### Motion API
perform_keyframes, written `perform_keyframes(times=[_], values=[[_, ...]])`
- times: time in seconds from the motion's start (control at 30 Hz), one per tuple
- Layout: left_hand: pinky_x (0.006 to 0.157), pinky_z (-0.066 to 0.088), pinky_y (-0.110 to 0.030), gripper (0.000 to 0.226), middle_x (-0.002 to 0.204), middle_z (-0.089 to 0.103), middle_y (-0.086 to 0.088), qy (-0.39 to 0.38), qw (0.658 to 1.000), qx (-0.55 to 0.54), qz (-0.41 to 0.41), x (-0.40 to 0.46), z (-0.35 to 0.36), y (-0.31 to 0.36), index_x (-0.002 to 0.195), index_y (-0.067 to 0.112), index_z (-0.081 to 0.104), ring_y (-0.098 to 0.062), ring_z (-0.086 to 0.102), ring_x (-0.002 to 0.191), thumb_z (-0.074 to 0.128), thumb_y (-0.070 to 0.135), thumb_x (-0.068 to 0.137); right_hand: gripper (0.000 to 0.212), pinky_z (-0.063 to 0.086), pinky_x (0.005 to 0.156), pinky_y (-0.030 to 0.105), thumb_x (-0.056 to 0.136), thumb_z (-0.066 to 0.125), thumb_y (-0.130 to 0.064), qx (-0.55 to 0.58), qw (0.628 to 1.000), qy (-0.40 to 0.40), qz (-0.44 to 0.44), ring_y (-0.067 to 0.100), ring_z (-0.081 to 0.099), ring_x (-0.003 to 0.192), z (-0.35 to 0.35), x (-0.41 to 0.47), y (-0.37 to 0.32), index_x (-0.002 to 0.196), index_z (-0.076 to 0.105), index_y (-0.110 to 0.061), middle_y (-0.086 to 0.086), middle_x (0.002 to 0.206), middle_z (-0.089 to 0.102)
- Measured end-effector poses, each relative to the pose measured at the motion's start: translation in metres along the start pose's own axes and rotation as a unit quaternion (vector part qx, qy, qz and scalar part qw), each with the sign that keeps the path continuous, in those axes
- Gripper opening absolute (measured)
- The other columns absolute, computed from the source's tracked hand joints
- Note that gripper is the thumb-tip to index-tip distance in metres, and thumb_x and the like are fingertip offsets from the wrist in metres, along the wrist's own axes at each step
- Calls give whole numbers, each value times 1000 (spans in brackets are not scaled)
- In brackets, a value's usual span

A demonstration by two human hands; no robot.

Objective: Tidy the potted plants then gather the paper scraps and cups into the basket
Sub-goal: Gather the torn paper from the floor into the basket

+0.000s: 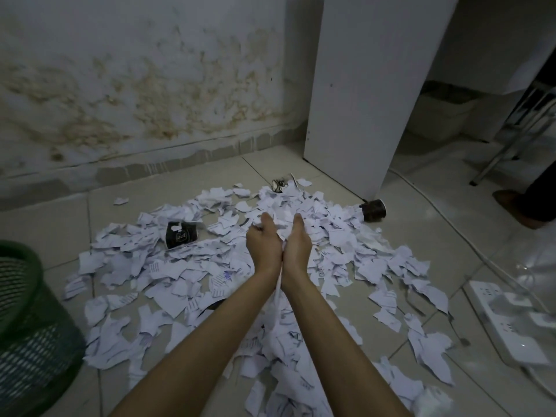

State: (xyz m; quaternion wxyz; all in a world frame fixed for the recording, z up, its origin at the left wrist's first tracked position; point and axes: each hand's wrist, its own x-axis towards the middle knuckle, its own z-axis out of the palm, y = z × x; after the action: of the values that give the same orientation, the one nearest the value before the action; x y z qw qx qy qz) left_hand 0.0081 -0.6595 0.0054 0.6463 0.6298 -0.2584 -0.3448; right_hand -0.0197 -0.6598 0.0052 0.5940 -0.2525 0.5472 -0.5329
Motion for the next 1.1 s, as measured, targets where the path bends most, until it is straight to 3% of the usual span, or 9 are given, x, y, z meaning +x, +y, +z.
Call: perform_keyframes(times=[0.1, 0.2, 0.3, 0.37, 0.57, 0.73, 0.9, 0.97, 1.1], values=[[48, 31, -26, 31, 57, 41, -1, 17, 1000, 3, 25, 0, -6, 9, 73, 13, 44, -14, 40, 50, 35, 25, 100, 57, 46, 63, 33, 93, 46, -39, -15, 1000, 3, -8, 26, 57, 67, 7, -5, -6, 100, 55, 17, 20, 78, 63], [47, 30, -24, 27, 59, 42, 1, 28, 999, 12, 18, 2, -14, 14, 79, 15, 47, -12, 39, 49, 32, 22, 101, 55, 50, 87, 40, 91, 44, -47, -61, 998, 0, 9, 29, 61, 97, 16, -11, -7, 113, 52, 2, 20, 113, 61], [49, 31, -30, 51, 52, 40, -8, 35, 999, 13, 5, 5, -24, 22, 57, 7, 44, -21, 39, 47, 31, 29, 101, 52, 45, 72, 32, 92, 40, -52, -95, 995, -23, -23, 21, 59, 82, 24, -17, -7, 102, 57, -4, 8, 90, 62], [59, 39, -34, 55, 59, 51, -14, 43, 999, 9, 16, 7, -30, 30, 71, -5, 57, -28, 51, 59, 30, 34, 101, 50, 40, 62, 27, 91, 41, -53, -104, 993, -40, -40, 15, 53, 67, 32, -22, -9, 83, 57, -7, 2, 72, 55], [73, 45, -39, 64, 65, 57, -11, 76, 997, -12, 15, 24, -44, 56, 73, -2, 59, -26, 54, 64, 26, 45, 99, 46, 36, 53, 26, 94, 44, -38, -114, 989, -35, -89, 12, 48, 55, 60, -34, -20, 55, 46, -13, 1, 59, 51], [49, 27, -26, 76, 28, 41, 6, 105, 992, -55, 33, 38, -69, 94, 33, 20, 36, -7, 38, 28, 15, 61, 93, 46, 34, 63, 31, 96, 38, -23, -85, 992, -59, -76, 14, 40, 53, 103, -51, -34, 51, 38, -16, 1, 55, 45], [70, 40, -35, 58, 89, 68, -17, 218, 970, -32, 99, 69, -123, 158, 72, 2, 64, -32, 62, 84, 23, 33, 101, 39, 35, 62, 33, 94, 41, -19, -73, 983, -158, -52, 22, 47, 65, 181, -85, -53, 56, 45, -11, 7, 65, 51], [68, 36, -31, 50, 96, 67, -18, 255, 958, -28, 127, 81, -153, 182, 65, 7, 56, -30, 60, 87, 25, 25, 99, 38, 36, 66, 35, 94, 42, -19, -74, 975, -199, -61, 24, 49, 72, 216, -103, -55, 57, 47, -10, 10, 70, 53], [67, 37, -33, 47, 104, 67, -23, 325, 934, -16, 145, 97, -226, 191, 80, -1, 64, -32, 59, 86, 27, 21, 98, 37, 36, 65, 35, 93, 44, -16, -95, 957, -272, -38, 24, 48, 68, 268, -145, -26, 57, 47, -9, 7, 64, 51]])
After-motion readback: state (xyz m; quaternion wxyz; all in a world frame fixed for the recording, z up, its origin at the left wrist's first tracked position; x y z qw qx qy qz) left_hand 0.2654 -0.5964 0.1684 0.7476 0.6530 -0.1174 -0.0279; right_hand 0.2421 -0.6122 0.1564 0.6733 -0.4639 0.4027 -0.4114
